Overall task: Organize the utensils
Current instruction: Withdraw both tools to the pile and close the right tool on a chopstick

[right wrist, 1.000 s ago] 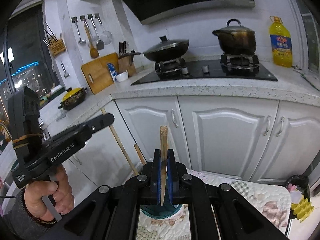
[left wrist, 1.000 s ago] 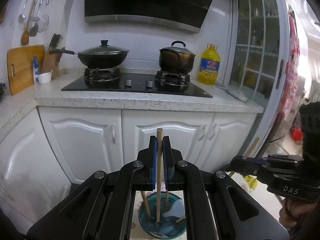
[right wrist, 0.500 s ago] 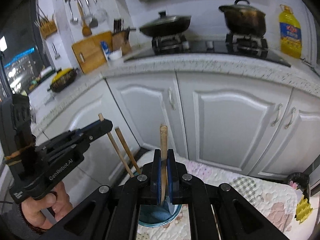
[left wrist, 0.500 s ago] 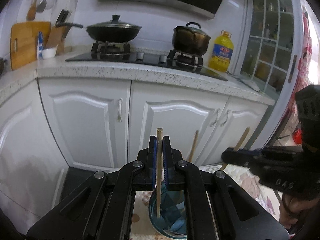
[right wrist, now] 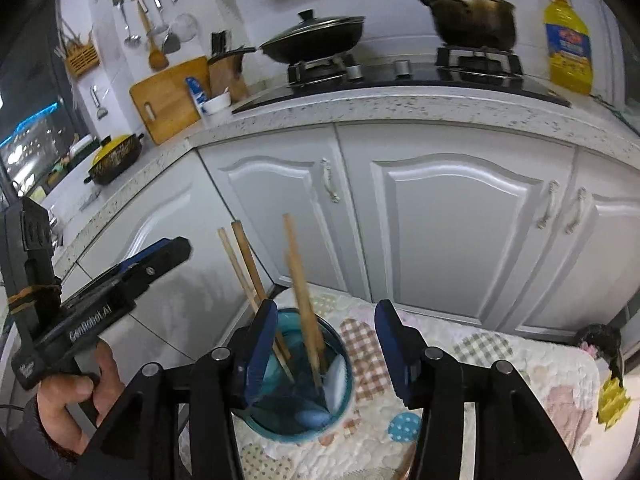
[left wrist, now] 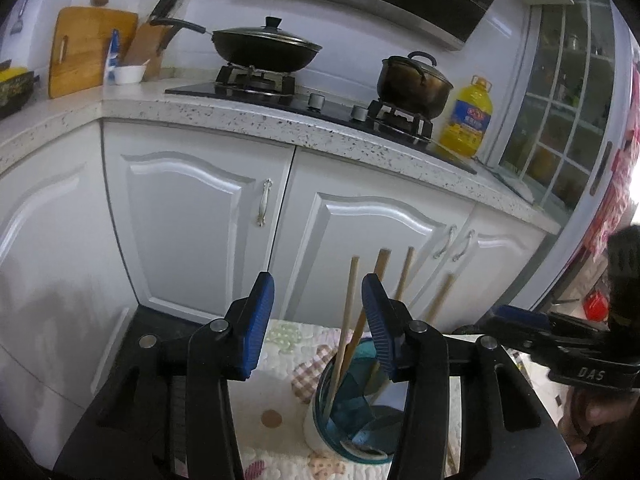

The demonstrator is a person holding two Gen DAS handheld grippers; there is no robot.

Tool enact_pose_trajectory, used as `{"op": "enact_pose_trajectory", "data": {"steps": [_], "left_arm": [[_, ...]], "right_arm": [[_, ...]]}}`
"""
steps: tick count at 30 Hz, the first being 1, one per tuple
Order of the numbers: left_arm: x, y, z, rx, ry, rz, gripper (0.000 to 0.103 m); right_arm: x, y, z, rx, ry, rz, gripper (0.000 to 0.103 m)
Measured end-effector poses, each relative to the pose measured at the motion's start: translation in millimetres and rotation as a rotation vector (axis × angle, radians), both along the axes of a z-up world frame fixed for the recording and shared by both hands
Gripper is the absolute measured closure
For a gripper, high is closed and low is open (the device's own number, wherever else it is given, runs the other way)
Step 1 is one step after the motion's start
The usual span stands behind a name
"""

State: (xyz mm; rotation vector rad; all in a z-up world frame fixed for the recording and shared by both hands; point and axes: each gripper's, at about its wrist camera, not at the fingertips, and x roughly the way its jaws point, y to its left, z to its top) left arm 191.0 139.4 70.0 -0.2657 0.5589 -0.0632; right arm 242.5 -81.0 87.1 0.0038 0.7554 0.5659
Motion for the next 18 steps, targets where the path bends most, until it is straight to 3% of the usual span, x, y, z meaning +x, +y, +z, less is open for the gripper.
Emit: {"op": "enact_pose_trajectory", "data": {"steps": [6,10,13,18], "left_arm": [[-25,-5,-9,-0.016,0.023,0.023,0.058],[-51,-18,-27,-0.055,0.075,0.046,0.057],[-71,-43,-39,-0.060,0.100,0.013,0.056],[-99,-96,-63,0.001,0.157,-0.099,0.056]], "right_arm": [[-31,-53,-18,0.005,0.012,-0.083,0.054],[-58,-103,-61,-0.093,0.054,-0.200,0.054],[-70,-137,-105,-0.143,0.153,-0.277,0.054],[-91,-178,-153,-0.115,0.261,-0.335,0.054]]}}
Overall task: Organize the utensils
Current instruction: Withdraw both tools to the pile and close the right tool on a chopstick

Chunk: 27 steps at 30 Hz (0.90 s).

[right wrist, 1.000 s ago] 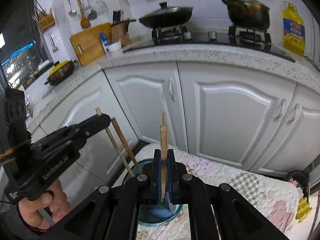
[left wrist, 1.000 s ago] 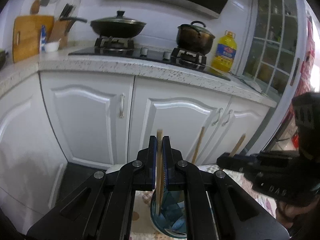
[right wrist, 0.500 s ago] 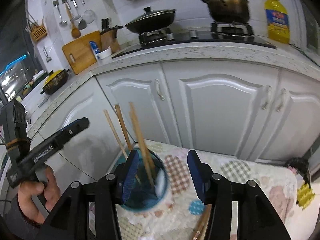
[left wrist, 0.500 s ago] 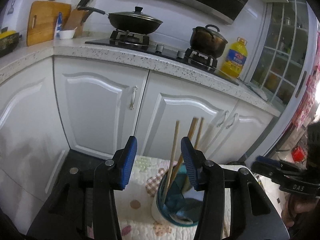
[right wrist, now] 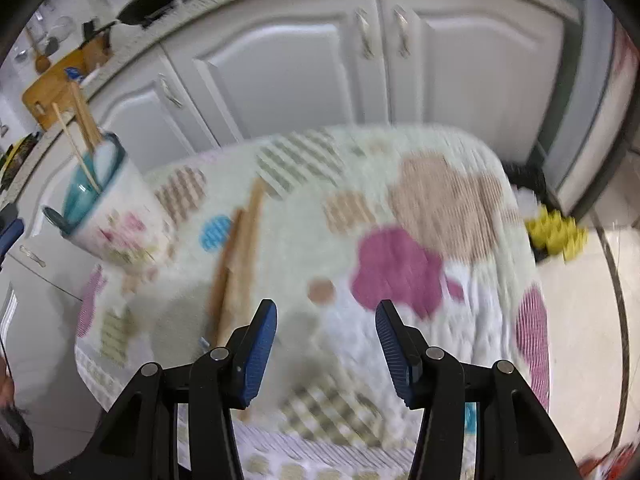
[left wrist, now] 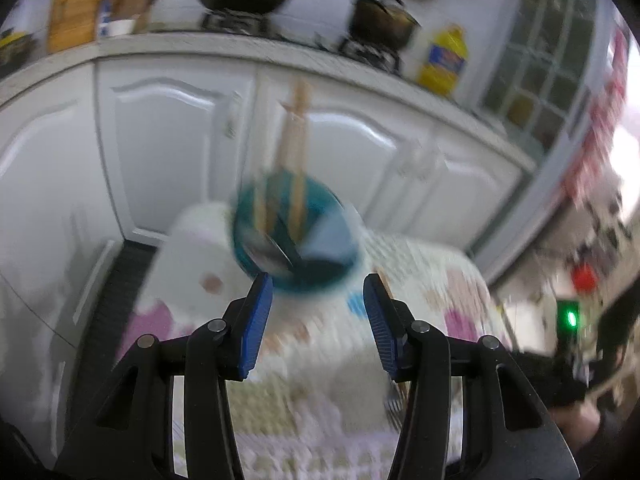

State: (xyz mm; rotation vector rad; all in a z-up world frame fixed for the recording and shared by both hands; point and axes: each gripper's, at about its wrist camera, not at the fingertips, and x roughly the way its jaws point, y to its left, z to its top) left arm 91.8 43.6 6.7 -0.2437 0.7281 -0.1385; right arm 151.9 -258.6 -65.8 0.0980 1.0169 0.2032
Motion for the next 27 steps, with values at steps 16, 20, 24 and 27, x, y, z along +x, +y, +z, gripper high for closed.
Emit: {"op": "enact_pose_trajectory", "data": {"steps": [16,20,24,27], "left_arm": [[-3,-59,-100,0.083,0.260,-0.126,0.056],[-4,-57,-118,0.070,0.298,-0.121,0.056],[-5,-50,-134,0.033,0.334,-0.108,0.056],[-8,-52,-134,0.045,0.318,-0.117,0.055]], "right_arm": [[27,19,-26,0.068,0.027,0.120,0.057],[55,44,-27,0.071,0.037,0.161,0.060],[78,64,-34,0.029,0.061,0.187,0.061],[90,76,-43,-0.046,0.088,0.197,0.061]]}}
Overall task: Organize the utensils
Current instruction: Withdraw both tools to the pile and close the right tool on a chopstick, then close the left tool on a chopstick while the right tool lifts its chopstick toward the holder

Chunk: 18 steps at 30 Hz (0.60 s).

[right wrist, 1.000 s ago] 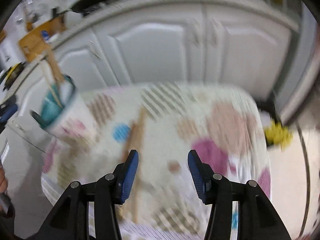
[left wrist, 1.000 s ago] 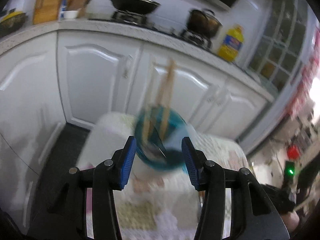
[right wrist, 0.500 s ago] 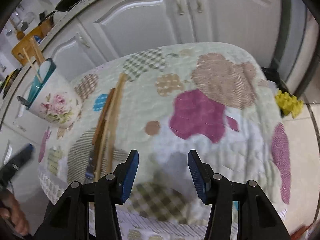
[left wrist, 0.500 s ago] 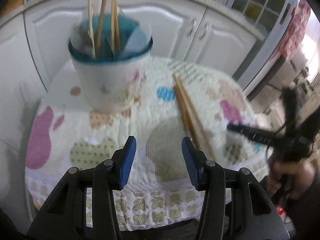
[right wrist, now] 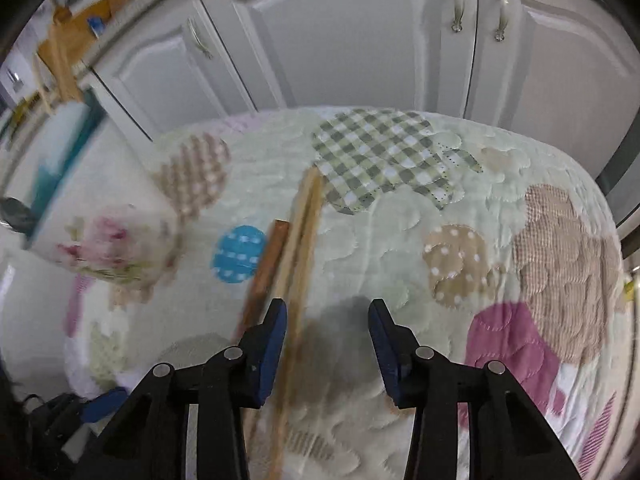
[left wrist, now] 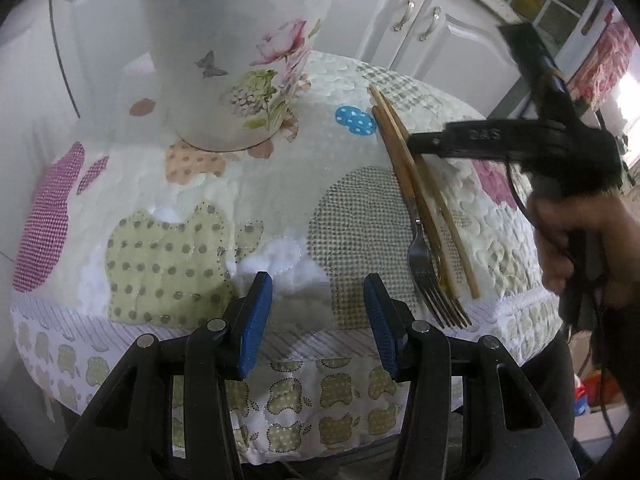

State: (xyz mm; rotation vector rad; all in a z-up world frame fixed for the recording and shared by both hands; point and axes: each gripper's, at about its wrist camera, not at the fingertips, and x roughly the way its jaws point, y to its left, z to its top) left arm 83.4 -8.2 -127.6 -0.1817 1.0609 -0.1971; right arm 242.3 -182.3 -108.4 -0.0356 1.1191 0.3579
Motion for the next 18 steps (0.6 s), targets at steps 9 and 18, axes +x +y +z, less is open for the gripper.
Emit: {"op": "enact_pose_trajectory", "data": {"steps": [9,18], "left_arm": [[-3,3,1,-0.019,-0.005,-0.003,0.052],[31,-35,27,-0.020,-0.038,-0.129,0.052]], "right_arm": [[28,29,-3,-0.141,-0.013,0.010,0.068],[27,-22,0,-0.120,0.021,-0.016,0.098]]}}
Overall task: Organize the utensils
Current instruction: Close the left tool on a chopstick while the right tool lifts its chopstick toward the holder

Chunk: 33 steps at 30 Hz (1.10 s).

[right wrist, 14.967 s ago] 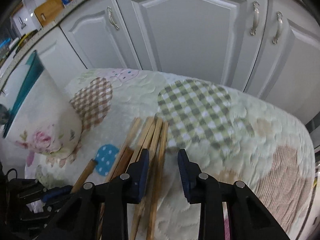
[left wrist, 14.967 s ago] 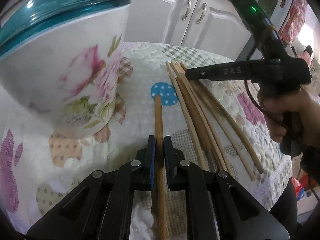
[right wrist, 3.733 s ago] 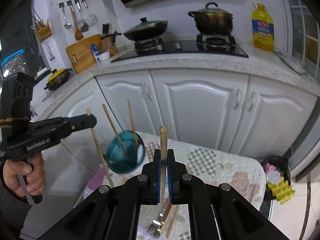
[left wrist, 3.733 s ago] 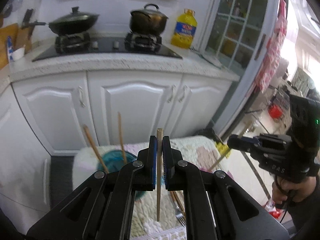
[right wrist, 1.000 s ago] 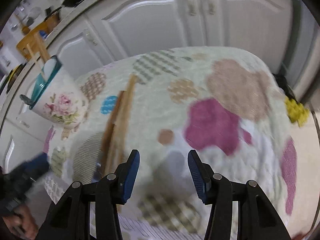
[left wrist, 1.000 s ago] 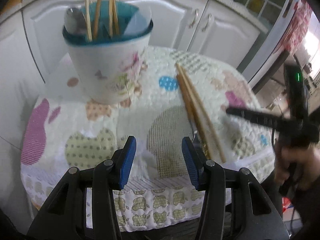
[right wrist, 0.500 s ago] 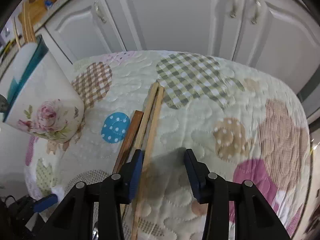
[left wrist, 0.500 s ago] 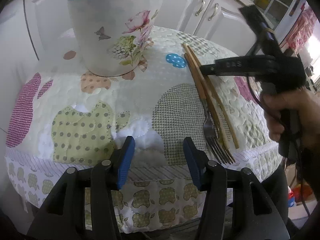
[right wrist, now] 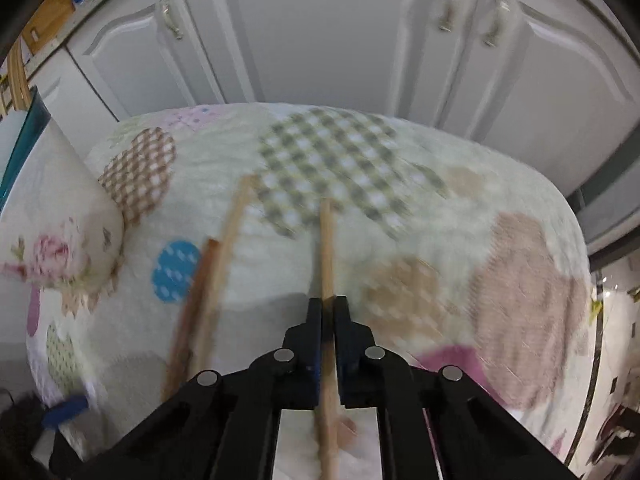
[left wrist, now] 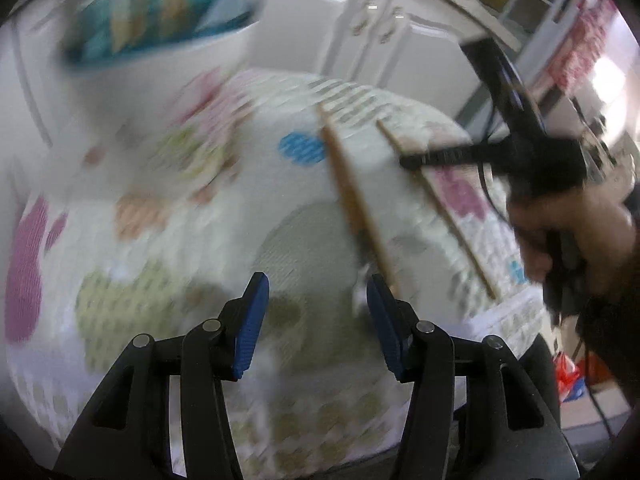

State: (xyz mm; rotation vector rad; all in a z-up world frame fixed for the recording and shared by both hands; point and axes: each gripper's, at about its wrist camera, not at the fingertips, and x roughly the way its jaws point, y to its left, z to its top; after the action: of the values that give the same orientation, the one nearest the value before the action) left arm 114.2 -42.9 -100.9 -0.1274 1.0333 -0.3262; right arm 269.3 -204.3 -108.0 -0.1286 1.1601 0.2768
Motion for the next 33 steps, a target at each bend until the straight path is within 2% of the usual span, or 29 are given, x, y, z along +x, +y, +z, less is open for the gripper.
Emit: {"op": "enact_pose_trajectory", "data": {"steps": [5,7,10,14,17,18,23,25,27,28,31,33], "left_arm": [[50,-50,20,0.091,-0.048,-0.061,0.052],[79,-70,18,0.163,-0.045,-0.043,0.052],[118,-87,8,0.203,0.001,0.014,0.052],[154,-88,-6,0.235,0.056,0.081,0.052],[168,-90,-21,0.288,0.101,0.079,0.052],[172,-90,-27,0.289,0.123,0.074,0.052],[180,-88,-31,0.268,0.105,0.080,0.052],[181,-91,-32,0.272,0.088,0.064,0.063],[176,-102,-28,0.272,0.076,0.033,0.089],[175,-107,-27,0.270,0.076,0.025,0.096],[168,-110,-23,0.241,0.076,0.007,0.098],[160,-110,-11,0.209,0.041,-0.003,0.098]], "right_arm": [[-30,-67,-2,0.101,0.024,-0.089,0.098],[-46,-87,-3,0.148,0.032,-0.104,0.098],[-71,-104,-2,0.192,0.033,-0.117,0.098],[-89,-113,-1,0.240,0.036,-0.109,0.098],[-85,-115,-2,0.276,0.036,-0.098,0.098],[-83,-116,-1,0.286,0.036,-0.092,0.095],[-63,-106,-1,0.269,0.029,-0.079,0.093],[-55,-98,0,0.230,0.031,-0.063,0.092],[-47,-88,1,0.182,0.031,-0.039,0.092],[-45,-82,2,0.144,0.028,-0.020,0.092],[-44,-72,1,0.063,0.015,0.015,0.095],[-44,-74,2,0.077,0.021,0.004,0.097]]}}
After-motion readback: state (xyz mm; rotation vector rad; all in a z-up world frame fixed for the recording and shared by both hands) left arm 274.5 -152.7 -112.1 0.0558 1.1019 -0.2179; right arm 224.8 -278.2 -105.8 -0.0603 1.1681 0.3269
